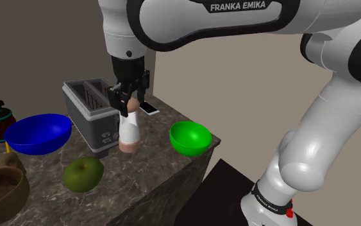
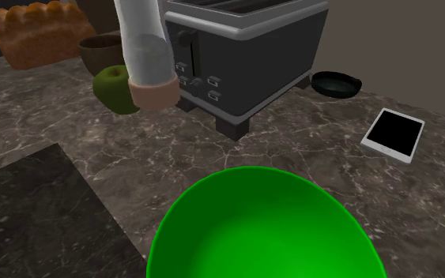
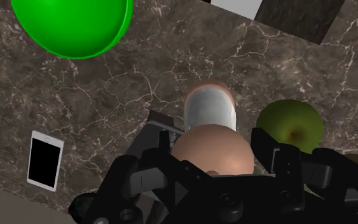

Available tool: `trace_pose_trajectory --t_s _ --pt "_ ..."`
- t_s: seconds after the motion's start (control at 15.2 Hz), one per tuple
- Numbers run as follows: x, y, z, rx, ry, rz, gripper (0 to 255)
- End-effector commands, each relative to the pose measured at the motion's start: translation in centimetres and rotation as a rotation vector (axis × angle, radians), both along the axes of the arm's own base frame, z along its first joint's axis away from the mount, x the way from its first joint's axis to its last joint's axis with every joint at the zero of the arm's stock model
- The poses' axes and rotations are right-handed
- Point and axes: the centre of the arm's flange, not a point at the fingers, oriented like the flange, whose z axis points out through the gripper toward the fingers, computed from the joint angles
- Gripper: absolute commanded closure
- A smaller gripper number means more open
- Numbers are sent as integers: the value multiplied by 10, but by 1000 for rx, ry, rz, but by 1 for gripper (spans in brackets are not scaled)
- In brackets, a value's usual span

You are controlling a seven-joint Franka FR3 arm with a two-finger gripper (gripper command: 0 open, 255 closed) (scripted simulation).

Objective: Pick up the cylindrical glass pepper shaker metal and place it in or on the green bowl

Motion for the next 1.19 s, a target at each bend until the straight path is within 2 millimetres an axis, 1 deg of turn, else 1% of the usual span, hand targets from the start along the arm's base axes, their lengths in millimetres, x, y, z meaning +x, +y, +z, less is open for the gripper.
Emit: trace_pose_trajectory --t_s 0.0,0.66,0.73,1.12 --pt "1 -1 11 0 0 0 255" --pt "1 -1 63 0 0 0 255" --pt "1 -1 63 0 0 0 255" --pt "-32 -70 84 0 0 0 255"
